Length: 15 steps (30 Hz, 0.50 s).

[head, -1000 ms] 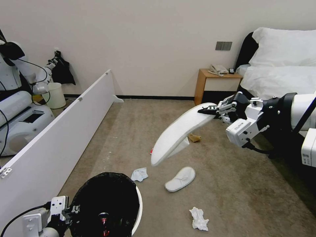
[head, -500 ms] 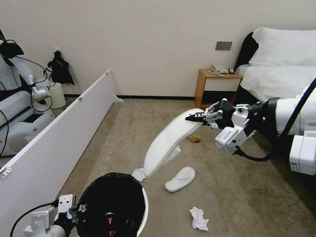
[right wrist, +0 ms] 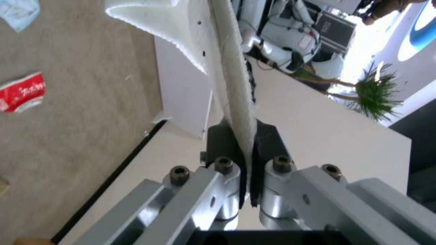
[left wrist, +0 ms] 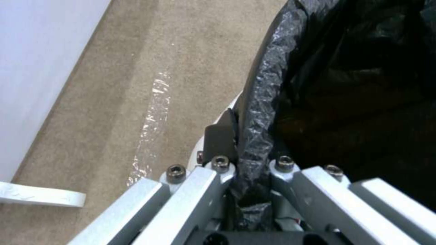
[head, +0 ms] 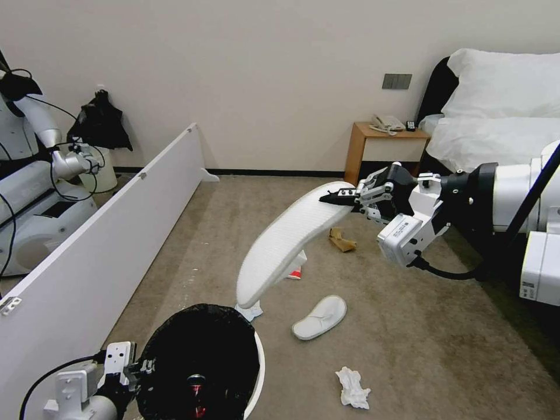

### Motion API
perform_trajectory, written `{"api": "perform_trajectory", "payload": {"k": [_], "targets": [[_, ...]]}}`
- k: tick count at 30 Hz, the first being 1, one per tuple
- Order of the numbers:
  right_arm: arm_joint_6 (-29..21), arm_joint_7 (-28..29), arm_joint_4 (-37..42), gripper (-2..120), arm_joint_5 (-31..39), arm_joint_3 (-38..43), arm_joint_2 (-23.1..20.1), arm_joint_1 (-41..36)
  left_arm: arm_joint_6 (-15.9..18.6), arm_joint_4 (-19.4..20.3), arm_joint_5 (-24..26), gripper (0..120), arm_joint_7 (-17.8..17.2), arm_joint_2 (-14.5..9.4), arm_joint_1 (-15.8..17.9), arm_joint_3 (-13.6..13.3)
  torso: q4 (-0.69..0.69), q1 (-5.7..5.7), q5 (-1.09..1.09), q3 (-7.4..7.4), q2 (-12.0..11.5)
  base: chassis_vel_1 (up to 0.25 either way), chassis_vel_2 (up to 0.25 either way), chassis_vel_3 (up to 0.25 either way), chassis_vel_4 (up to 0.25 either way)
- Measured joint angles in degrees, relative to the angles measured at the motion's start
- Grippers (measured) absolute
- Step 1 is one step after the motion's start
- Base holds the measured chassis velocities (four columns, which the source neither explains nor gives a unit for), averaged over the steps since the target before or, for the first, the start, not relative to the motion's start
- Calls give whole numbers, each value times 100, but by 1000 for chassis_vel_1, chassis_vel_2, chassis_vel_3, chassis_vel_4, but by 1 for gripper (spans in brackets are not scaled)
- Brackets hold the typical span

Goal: Pick up the trash bin, then pick up the garbage from the floor and place it into the trash bin.

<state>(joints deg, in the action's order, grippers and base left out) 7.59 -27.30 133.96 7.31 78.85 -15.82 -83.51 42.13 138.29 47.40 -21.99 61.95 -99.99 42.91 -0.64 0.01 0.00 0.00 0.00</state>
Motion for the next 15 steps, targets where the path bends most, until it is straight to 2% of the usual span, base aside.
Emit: {"api": "perform_trajectory", "payload": {"k": [15], "targets": [[-4,122,42,1,114,146,-404,-425,0,-6,98,2,-1,-77,51,-26,1,0,0,0,0,0,0,0,0]]}}
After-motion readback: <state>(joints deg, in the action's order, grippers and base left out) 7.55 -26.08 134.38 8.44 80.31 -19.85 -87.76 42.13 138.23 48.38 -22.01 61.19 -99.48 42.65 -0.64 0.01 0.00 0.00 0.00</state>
